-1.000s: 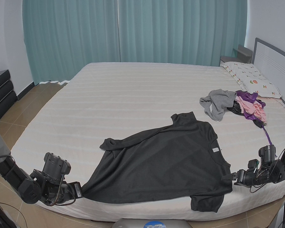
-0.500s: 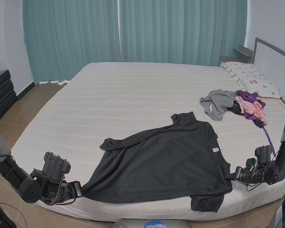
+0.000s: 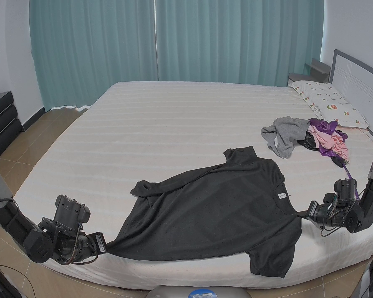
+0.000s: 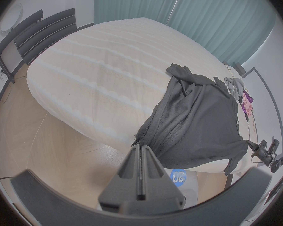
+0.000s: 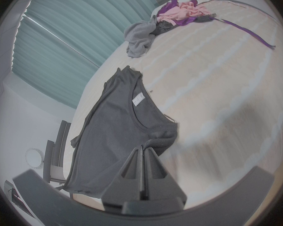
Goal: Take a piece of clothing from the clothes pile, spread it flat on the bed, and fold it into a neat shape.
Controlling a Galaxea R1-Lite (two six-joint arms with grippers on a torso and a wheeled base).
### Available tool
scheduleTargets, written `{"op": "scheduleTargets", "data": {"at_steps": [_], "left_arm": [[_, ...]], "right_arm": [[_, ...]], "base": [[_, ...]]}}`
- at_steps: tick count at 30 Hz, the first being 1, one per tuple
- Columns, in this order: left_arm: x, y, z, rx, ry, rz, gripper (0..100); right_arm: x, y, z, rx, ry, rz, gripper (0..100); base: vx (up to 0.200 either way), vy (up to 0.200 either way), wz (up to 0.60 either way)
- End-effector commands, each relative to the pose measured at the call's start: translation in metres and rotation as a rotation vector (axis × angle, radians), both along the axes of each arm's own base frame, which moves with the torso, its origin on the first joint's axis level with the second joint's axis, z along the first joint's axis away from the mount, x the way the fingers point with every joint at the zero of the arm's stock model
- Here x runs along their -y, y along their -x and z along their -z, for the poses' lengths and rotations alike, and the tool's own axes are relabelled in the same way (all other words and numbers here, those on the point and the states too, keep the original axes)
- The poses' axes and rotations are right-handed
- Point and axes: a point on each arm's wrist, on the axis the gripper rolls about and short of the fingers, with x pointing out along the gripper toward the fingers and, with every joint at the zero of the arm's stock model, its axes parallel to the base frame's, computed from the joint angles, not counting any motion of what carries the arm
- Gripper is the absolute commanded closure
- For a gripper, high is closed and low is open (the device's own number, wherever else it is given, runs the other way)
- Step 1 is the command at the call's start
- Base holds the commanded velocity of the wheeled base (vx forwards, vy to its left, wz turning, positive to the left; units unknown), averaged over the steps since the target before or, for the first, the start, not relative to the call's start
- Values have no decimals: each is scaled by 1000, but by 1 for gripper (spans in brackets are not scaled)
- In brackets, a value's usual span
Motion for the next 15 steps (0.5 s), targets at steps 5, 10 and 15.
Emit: {"op": "scheduleTargets", "data": {"at_steps": [5,10,15], "left_arm": [[-1,-2,0,2,1,-9,100],[-1,-2,0,2,2,-8,100],[-1,-2,0,2,2,-8,100]], "right_arm": [[-20,-29,9,36,29,-44,100],[-24,-36,18,25,51,-45,0],[-21,-33,10,45,51,-38,0]], "base": [[0,0,0],[0,0,0],[0,0,0]]}}
